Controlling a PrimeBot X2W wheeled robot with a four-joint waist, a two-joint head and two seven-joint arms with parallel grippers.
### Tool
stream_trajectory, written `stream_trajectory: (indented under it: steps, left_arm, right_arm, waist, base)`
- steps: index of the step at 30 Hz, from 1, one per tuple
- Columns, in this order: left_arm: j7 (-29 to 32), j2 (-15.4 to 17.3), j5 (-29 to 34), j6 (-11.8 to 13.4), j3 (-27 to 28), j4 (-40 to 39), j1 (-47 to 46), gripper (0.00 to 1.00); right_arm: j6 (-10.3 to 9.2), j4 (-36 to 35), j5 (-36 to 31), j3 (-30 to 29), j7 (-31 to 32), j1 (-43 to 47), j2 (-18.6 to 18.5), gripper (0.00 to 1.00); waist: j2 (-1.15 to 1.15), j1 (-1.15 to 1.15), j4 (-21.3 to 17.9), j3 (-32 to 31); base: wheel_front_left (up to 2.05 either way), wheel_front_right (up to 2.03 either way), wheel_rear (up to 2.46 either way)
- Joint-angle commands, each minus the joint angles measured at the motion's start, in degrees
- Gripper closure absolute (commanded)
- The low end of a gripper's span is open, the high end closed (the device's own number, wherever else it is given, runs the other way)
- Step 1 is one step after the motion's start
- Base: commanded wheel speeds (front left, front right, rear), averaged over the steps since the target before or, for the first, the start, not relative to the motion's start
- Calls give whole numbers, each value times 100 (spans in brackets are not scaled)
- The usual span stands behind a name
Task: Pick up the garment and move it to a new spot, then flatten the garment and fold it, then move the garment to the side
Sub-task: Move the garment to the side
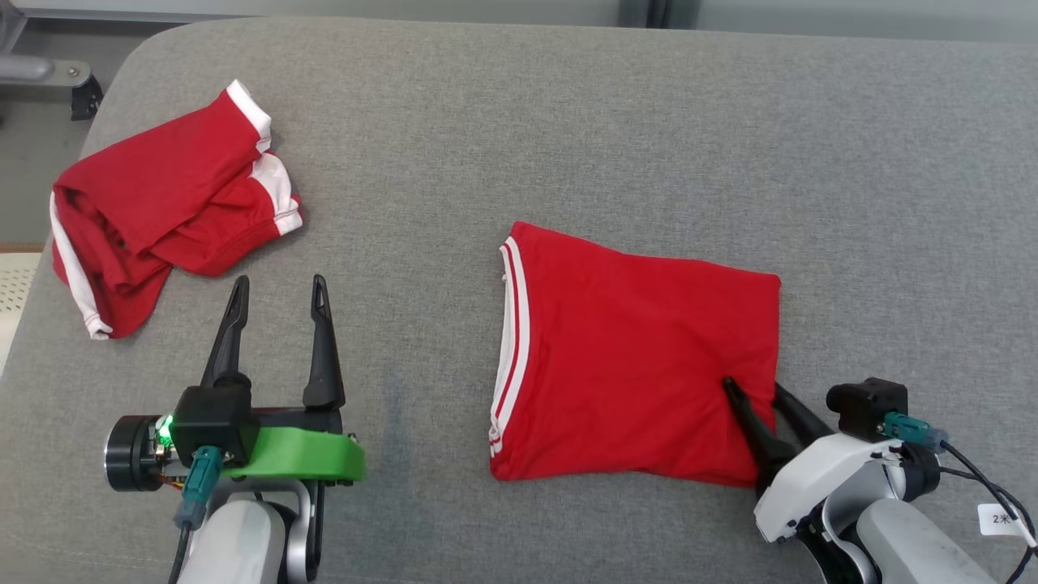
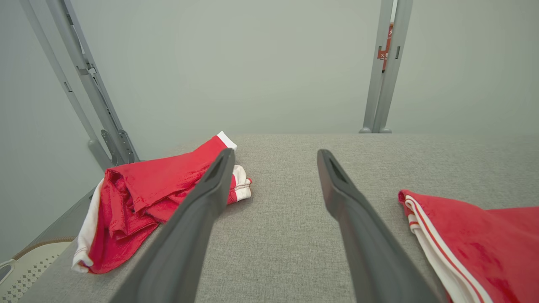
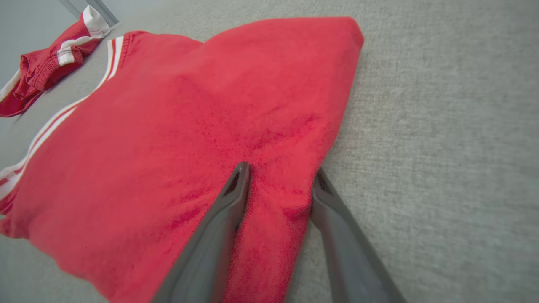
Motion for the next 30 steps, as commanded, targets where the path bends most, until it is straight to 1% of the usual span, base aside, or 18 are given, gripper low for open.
stream_trajectory:
  steps: [1,5,8,15,20,23,26,30]
  left_arm:
    - [-16,0,78,-32,37,-13,-18,0]
    - [-16,-16,172,-51,85,-62,-41,0]
    - [-17,-2,224,-87,110,-103,-15,0]
    - [-17,-14,304,-202,80,-233,-191,0]
    - [-17,45,408,-221,64,-388,-353,0]
    - [-16,79,471,-224,39,-443,-477,0]
    - [-6,108,512,-219,24,-508,-621,0]
    - [48,126,574,-260,-40,-604,-919,0]
  right_arm:
    - [-4,136,59,166,40,41,-16,100]
    - [-8,57,127,264,-254,-80,-198,100]
    - [-13,41,206,245,-400,-127,-320,100]
    - [-8,-44,325,127,-586,-189,-595,100]
    - [-7,-29,453,93,-631,-472,-795,100]
    - [-7,33,573,92,-648,-746,-891,100]
    - [-7,159,679,158,-668,-1231,-998,100]
    - [-7,437,842,246,-675,-2040,-1232,100]
  waist:
    - [0,0,-90,14]
    - [0,0,-311,58]
    - [0,0,-575,88]
    - [0,0,-1245,298]
    - [0,0,-1659,533]
    - [0,0,-1794,706]
    - [0,0,-1861,946]
    - [0,0,-1792,1392]
  base:
    - [0,0,0]
    - [0,0,0]
    - [0,0,0]
    - [0,0,0]
    - [0,0,0]
    - [0,0,0]
    - [0,0,0]
    - [0,0,0]
